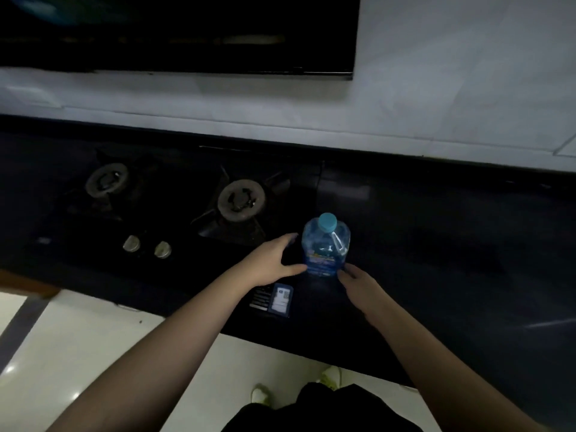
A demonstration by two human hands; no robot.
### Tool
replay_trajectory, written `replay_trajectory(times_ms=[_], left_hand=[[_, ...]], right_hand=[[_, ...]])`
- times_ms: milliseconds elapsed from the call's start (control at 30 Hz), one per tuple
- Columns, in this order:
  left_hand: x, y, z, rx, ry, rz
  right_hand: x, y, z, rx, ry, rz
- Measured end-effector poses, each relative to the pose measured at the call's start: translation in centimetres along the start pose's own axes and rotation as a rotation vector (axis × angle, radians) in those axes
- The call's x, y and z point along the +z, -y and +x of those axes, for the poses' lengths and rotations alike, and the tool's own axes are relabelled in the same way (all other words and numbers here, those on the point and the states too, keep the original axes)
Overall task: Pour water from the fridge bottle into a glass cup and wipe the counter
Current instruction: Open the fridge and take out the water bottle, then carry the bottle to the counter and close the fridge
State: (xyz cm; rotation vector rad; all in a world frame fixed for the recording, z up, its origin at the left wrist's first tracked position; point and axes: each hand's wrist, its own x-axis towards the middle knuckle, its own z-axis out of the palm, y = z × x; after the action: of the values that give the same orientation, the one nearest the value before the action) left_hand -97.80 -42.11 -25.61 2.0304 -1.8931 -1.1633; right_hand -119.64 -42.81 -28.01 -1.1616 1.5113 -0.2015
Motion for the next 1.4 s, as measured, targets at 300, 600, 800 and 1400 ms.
replay_trajectory(times_ms=[300,600,800,1400], left_hand=[[1.2,4.6,-8.6,-0.115,-0.057,0.303],[4.2,9.9,-18.7,-0.346,-0.106,0.434],[7.0,14.5,-26.7,-0.459,-0.099,0.377],[10.6,24.1,-47.4,-0.764,-0.457,0.177]], right_hand=[[6.2,1.1,-3.3,-0.129,0.21,-0.57],[13.9,0.9,-7.9,-0.4,0.197,-1.04],[21.9,0.2,-12.9,-0.558,0.191,-1.36],[40.3,0.4,-23.9,-1.016,0.423,-1.478]])
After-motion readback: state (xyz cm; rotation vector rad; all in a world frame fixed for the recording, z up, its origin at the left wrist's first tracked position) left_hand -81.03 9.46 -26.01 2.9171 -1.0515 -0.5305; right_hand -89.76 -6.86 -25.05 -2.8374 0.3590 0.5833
